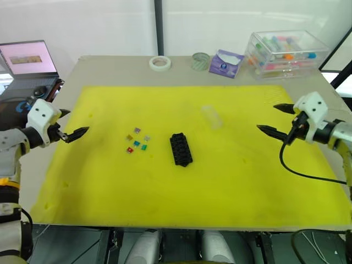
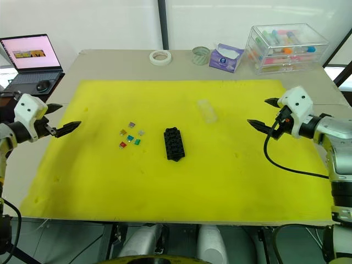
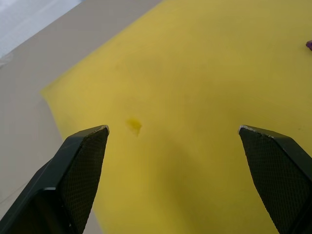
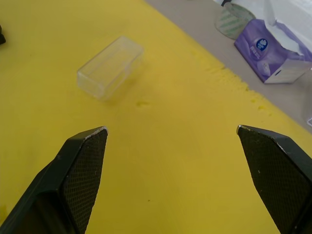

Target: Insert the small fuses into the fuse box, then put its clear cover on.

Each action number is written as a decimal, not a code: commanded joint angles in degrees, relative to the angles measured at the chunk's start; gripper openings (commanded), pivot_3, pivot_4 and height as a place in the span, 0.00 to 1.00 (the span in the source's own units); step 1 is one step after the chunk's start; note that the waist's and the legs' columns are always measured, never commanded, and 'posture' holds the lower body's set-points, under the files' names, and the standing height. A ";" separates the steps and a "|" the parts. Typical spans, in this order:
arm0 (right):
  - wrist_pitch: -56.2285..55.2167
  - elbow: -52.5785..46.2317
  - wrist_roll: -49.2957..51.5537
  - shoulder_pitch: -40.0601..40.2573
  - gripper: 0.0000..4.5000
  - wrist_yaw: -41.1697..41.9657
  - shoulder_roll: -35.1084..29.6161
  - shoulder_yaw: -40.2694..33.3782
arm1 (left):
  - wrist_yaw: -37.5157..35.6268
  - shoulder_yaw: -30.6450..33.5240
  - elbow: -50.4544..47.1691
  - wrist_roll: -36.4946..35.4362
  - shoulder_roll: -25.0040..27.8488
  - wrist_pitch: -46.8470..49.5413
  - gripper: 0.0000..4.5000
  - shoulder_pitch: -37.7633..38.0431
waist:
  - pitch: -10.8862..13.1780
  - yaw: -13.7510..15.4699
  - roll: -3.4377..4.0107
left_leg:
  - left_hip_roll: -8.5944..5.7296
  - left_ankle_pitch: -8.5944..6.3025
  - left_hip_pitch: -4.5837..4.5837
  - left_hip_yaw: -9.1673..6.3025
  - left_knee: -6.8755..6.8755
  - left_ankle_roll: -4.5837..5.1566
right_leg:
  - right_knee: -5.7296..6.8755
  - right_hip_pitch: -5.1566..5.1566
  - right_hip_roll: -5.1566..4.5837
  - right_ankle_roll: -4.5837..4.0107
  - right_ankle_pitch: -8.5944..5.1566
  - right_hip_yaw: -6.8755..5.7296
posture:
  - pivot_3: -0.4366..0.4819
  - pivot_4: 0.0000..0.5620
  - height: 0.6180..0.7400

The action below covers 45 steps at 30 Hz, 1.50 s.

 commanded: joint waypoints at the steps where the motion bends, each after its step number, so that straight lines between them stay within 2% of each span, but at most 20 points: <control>1: -0.02 -1.28 0.90 -0.94 1.00 0.14 -0.85 -1.93 | -0.90 0.57 -0.37 -0.33 0.93 -0.75 0.99 0.25 | 0.00 0.07 0.00 | -0.01 0.00 0.00 0.01 0.00 0.00 | 0.00 0.00 -0.01 0.00 0.00 0.00 | 0.48 0.27 1.00; 5: 0.64 -1.06 1.45 -1.57 1.00 0.08 -0.85 -2.31 | 1.65 0.83 0.38 0.61 0.23 -2.96 0.99 -0.47 | 0.00 0.09 0.00 | -0.01 0.00 0.00 0.00 0.00 0.00 | 0.00 0.00 -0.01 0.00 0.00 0.00 | 0.48 0.27 1.00; 45: -1.13 -0.40 -0.23 -0.76 1.00 1.46 -1.85 -1.13 | -1.09 0.46 1.06 -0.36 0.47 -1.65 0.99 -2.33 | 0.00 0.00 0.00 | -0.01 0.00 0.00 0.01 0.00 0.00 | 0.01 0.00 0.00 0.00 0.00 0.00 | 0.48 0.27 1.00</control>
